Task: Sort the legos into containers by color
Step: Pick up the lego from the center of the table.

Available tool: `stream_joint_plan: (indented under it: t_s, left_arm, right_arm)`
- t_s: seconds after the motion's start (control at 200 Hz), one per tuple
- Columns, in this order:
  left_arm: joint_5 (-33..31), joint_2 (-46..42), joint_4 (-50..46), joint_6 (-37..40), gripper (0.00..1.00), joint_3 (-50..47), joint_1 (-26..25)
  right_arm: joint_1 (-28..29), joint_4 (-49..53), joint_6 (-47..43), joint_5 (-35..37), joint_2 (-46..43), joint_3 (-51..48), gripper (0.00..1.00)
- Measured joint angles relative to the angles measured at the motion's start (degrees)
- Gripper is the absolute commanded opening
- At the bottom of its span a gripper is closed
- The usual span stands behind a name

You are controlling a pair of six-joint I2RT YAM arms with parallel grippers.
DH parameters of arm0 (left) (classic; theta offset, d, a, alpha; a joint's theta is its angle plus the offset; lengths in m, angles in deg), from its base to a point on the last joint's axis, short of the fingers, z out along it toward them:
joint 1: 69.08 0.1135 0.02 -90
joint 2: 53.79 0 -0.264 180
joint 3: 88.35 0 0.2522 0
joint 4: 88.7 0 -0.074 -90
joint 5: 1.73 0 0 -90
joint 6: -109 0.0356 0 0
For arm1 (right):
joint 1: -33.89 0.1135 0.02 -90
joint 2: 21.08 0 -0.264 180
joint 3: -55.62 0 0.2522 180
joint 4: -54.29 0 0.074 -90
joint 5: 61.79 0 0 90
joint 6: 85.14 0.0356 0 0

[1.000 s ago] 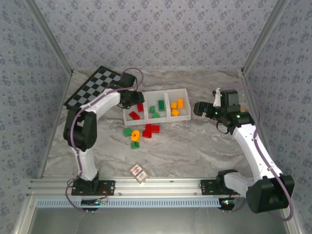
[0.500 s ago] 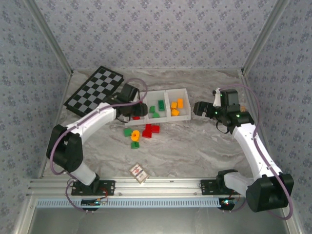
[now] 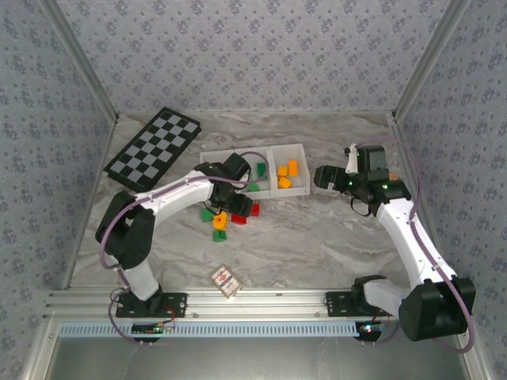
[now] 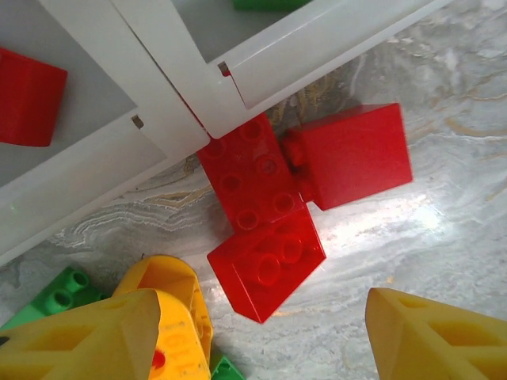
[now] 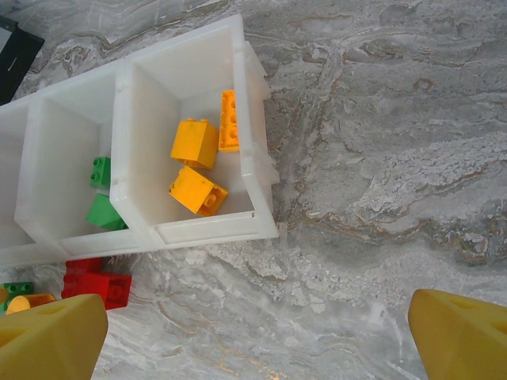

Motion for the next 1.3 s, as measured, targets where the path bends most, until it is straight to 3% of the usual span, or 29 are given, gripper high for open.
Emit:
stream_joint_plan:
  t_s: [0.575,0.835,1.299]
  left_arm:
    - [1.75,6.67,-0.87,-4.35,0.54,2.58,-1.2]
    - [1.92,8.52,-0.87,-5.84,0.54,2.84,-1.46]
    - [1.49,8.24,-0.79,-6.95,0.63,2.69,-1.53]
  right_arm:
    - [-0.37,0.0,0.02,-0.22,0.0,-0.02,1.0]
    - [-0.48,0.02,0.02,-0.24,0.0,-0.02,1.0]
    - [-0.7,0.02,0.02,-0.46,0.0,-0.04,1.0]
